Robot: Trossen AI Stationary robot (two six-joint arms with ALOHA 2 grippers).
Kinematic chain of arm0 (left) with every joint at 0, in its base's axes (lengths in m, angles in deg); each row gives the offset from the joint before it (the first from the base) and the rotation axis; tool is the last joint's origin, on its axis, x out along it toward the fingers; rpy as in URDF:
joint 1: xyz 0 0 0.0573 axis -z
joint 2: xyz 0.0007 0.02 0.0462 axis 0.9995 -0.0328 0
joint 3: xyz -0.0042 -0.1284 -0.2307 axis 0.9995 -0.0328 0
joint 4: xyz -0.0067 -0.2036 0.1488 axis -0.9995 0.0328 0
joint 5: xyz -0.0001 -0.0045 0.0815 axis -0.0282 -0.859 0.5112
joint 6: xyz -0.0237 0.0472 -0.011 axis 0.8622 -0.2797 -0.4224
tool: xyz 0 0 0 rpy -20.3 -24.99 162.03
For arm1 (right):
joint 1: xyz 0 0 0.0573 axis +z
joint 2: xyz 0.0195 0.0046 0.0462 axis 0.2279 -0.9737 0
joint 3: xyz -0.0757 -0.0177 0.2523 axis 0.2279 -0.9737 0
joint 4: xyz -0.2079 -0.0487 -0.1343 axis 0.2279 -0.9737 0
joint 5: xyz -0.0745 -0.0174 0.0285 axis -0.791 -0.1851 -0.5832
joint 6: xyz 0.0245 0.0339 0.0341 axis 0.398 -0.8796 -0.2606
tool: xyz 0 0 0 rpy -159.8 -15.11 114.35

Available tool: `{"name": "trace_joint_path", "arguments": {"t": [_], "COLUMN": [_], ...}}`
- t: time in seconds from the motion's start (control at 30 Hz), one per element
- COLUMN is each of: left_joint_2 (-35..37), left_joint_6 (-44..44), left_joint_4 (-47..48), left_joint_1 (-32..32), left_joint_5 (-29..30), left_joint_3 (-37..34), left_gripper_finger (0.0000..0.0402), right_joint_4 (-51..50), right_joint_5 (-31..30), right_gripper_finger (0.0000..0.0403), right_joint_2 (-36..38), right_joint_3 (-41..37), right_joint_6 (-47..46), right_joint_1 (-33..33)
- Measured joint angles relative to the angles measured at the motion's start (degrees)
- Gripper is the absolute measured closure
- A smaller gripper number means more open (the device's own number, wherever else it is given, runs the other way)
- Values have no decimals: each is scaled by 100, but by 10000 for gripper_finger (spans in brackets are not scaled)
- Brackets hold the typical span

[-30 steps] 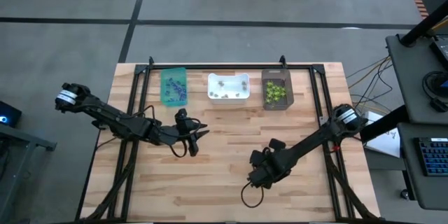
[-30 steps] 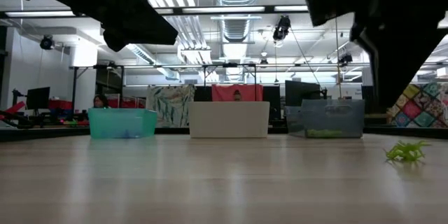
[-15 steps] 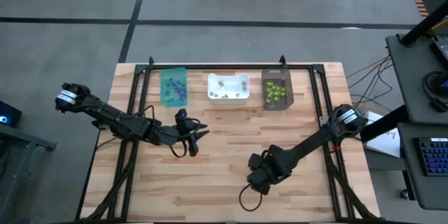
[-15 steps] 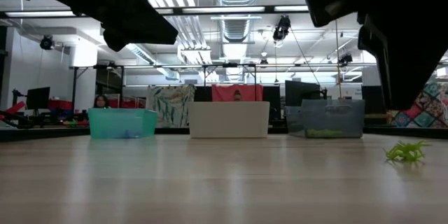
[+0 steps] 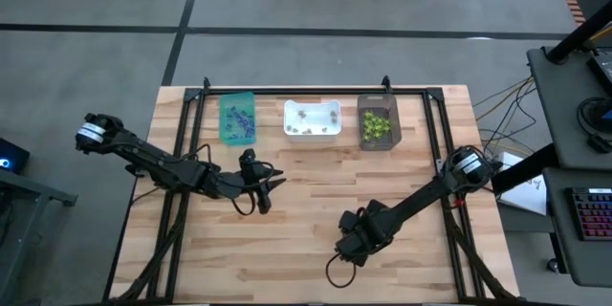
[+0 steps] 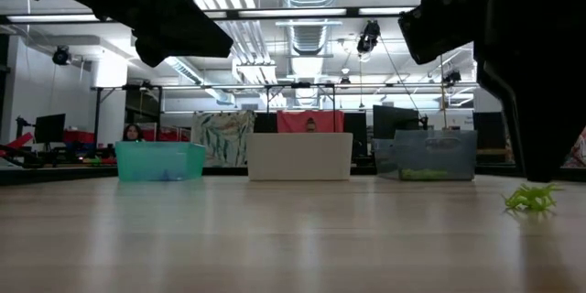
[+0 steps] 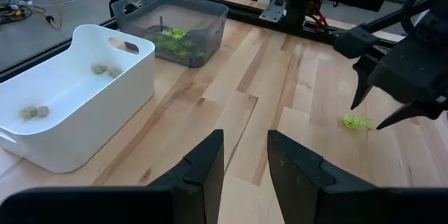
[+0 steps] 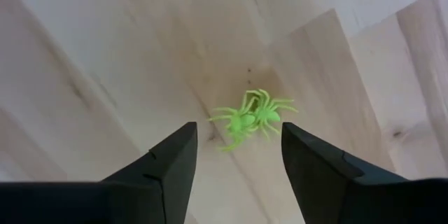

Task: Sort Halloween decoration
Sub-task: Put the green spider toy into the black bin

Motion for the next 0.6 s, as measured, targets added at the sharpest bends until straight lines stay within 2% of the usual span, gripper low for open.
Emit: {"name": "trace_joint_path", "arguments": {"t": [0.33, 0.43, 0.6], "left_joint_2": [0, -2, 0], "left_joint_6": [0, 0, 0], "left_joint_4": [2, 8, 7], "left_joint_1": [0, 0, 0], "left_joint_5": [-2, -2, -2], "left_joint_3": [0, 0, 0], "left_gripper_finger": [309, 309, 309], "right_joint_4": [10, -6, -34], "right_joint_5": [-58, -139, -268], "right_gripper_finger": [220, 249, 334], "right_joint_2": [-329, -343, -339], "right_joint_3": [-31, -31, -31], "right_joint_6": [128, 136, 171], "right_joint_1": [0, 0, 0]}}
